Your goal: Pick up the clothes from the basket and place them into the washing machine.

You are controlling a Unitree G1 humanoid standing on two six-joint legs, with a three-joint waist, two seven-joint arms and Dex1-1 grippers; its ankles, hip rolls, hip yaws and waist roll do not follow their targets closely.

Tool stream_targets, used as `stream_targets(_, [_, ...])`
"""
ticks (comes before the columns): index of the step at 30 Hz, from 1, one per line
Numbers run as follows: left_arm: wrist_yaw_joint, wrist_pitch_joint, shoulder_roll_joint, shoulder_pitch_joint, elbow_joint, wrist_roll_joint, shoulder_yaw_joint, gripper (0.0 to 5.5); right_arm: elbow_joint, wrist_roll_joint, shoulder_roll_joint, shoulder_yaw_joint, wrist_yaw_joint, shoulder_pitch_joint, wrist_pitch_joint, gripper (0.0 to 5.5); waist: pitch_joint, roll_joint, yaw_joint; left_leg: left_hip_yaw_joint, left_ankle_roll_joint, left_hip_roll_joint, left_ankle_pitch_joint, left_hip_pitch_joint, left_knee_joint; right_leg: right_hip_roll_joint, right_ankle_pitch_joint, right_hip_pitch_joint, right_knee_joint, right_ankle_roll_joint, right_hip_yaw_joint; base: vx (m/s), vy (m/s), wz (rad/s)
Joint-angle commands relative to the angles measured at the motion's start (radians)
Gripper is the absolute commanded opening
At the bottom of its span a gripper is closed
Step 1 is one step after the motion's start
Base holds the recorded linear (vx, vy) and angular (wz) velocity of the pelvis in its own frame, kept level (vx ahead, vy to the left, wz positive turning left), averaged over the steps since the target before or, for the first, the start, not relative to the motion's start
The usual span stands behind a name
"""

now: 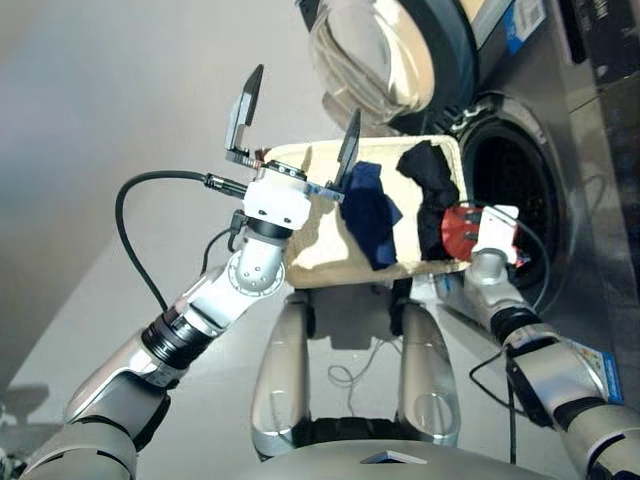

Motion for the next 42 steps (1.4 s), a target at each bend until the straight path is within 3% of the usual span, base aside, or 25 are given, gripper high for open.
stream_targets(1, [0.021, -0.039, 0.001, -0.005, -0.133, -0.007, 0.026, 5.50, 0.013, -0.031, -0.140, -0.049, -0.077, -0.063, -0.002, 0.00, -0.011, 0.013, 0.013, 0.042, -0.007, 0.017, -0.111, -0.032, 0.142, -0.010, -0.016, -0.047, 0.042, 0.032, 0.066, 0.000, 0.000, 0.000])
stream_targets(6, [0.035, -0.023, 0.027, 0.020, -0.154, 0.021, 0.041, 5.50, 0.014, -0.049, -0.275, -0.047, -0.108, -0.100, 0.012, 0.00, -0.011, 0.010, 0.008, 0.036, -0.008, 0.018, -0.137, -0.152, 0.223, -0.013, -0.048, -0.168, 0.131, 0.024, 0.073, 0.000, 0.000, 0.000])
stream_targets(13, [0.058, -0.011, 0.078, 0.048, -0.186, 0.048, 0.055, 5.50, 0.030, -0.055, -0.444, -0.024, -0.144, -0.201, 0.023, 0.00, -0.011, 0.000, 0.005, 0.038, -0.009, 0.026, -0.150, -0.249, 0.276, -0.005, -0.054, -0.272, 0.174, 0.021, 0.084, 0.000, 0.000, 0.000])
stream_targets(19, [0.078, 0.006, 0.104, 0.038, -0.175, 0.062, 0.052, 5.50, 0.097, -0.019, -0.506, -0.001, -0.153, -0.287, 0.047, 0.00, -0.011, -0.003, -0.003, 0.042, -0.011, 0.027, -0.154, -0.266, 0.280, -0.005, -0.055, -0.301, 0.183, 0.019, 0.091, 0.000, 0.000, 0.000])
stream_targets(24, [0.078, 0.009, 0.108, 0.039, -0.164, 0.061, 0.060, 5.50, 0.097, 0.010, -0.495, 0.007, -0.132, -0.292, 0.038, 0.00, -0.011, -0.005, -0.010, 0.044, -0.012, 0.027, -0.152, -0.260, 0.272, 0.000, -0.054, -0.299, 0.174, 0.017, 0.096, 0.000, 0.000, 0.000])
stream_targets(26, [0.077, 0.008, 0.106, 0.037, -0.161, 0.061, 0.068, 5.50, 0.106, 0.118, -0.474, -0.026, -0.093, -0.298, 0.012, 5.50, -0.011, -0.007, -0.013, 0.046, -0.012, 0.027, -0.154, -0.254, 0.269, 0.003, -0.055, -0.295, 0.170, 0.015, 0.097, 0.000, 0.000, 0.000])
stream_targets(34, [0.053, 0.015, 0.091, 0.051, -0.159, 0.038, 0.088, 5.50, 0.050, 0.294, -0.395, -0.066, 0.011, -0.248, -0.068, 5.50, -0.011, -0.013, -0.019, 0.051, -0.014, 0.032, -0.148, -0.228, 0.245, 0.003, -0.050, -0.273, 0.146, 0.012, 0.097, 0.000, 0.000, 0.000])
stream_targets(37, [0.039, 0.015, 0.077, 0.063, -0.158, 0.026, 0.106, 5.50, -0.080, 0.404, -0.322, -0.096, 0.081, -0.166, -0.138, 5.50, -0.011, -0.019, -0.027, 0.057, -0.015, 0.034, -0.144, -0.216, 0.233, 0.006, -0.045, -0.263, 0.131, 0.012, 0.099, 0.000, 0.000, 0.000])
stream_targets(42, [0.024, 0.022, 0.065, 0.079, -0.136, 0.024, 0.120, 5.50, -0.331, 0.425, -0.193, -0.086, 0.138, -0.013, -0.204, 5.50, -0.011, -0.029, -0.038, 0.065, -0.014, 0.034, -0.130, -0.198, 0.203, 0.012, -0.028, -0.247, 0.097, 0.014, 0.105, 0.000, 0.000, 0.000])
